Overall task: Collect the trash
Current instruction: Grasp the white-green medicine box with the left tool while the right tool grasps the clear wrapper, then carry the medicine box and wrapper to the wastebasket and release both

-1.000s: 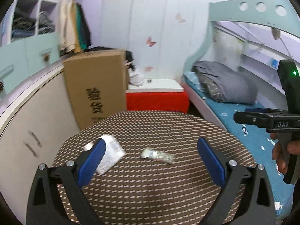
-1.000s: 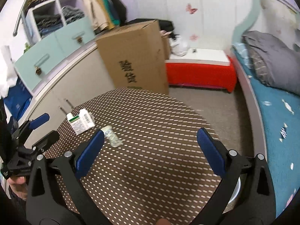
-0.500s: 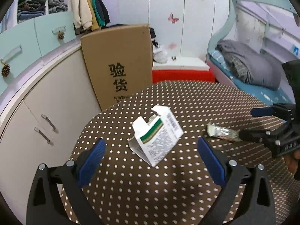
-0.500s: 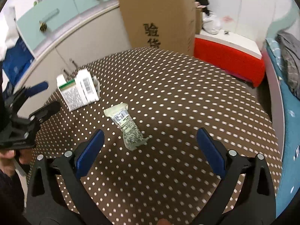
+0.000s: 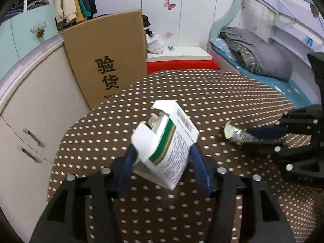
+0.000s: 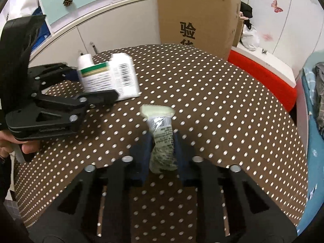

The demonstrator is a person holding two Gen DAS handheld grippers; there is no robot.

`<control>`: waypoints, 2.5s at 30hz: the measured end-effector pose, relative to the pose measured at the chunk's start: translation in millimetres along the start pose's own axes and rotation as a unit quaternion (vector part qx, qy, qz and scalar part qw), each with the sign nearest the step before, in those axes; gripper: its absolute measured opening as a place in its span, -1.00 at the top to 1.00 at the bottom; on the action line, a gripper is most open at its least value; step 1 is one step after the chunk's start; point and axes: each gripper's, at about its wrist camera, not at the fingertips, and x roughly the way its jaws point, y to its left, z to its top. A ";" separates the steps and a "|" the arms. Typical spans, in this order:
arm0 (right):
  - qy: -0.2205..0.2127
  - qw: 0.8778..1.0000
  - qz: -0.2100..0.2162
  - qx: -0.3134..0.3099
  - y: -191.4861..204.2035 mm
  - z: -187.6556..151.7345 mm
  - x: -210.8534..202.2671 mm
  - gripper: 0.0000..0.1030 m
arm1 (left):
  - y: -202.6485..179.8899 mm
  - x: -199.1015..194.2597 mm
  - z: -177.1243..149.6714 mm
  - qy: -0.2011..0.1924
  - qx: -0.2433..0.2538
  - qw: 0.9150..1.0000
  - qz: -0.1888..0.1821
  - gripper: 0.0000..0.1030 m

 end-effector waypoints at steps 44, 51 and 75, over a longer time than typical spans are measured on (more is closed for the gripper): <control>-0.201 0.904 -0.136 0.351 -249.7 -249.5 -291.6 0.65 | -311.5 -101.9 41.3 -0.088 0.085 0.983 -0.139 0.17; -0.192 0.886 -0.138 0.398 -280.9 -284.6 -287.9 0.65 | -382.4 -68.4 49.9 -0.054 0.128 0.975 -0.171 0.16; -0.127 0.826 -0.082 0.543 -357.1 -367.2 -192.8 -0.31 | -507.4 83.6 18.6 0.129 0.287 0.941 -0.122 -0.84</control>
